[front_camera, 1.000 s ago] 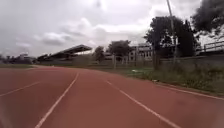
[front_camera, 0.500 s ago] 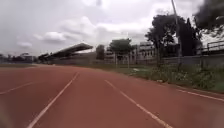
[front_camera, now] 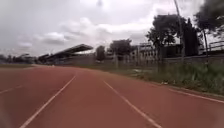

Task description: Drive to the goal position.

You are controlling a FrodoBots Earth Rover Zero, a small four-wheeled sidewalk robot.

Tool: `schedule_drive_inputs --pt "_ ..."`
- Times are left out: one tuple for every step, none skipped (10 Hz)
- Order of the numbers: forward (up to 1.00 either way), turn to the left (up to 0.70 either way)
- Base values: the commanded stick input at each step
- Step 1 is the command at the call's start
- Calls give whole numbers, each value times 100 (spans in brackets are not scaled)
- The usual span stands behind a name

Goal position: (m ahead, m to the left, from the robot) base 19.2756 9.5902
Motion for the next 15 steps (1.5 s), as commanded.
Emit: schedule_drive_inputs --pt "70 0" --pt "70 0" --pt "70 0" --pt "70 0" --pt "70 0" --pt "70 0" --pt "70 0" --pt "70 0" --pt "70 0" --pt "70 0" --pt "70 0" --pt "70 0" --pt "70 0" --pt "70 0" --pt "70 0"
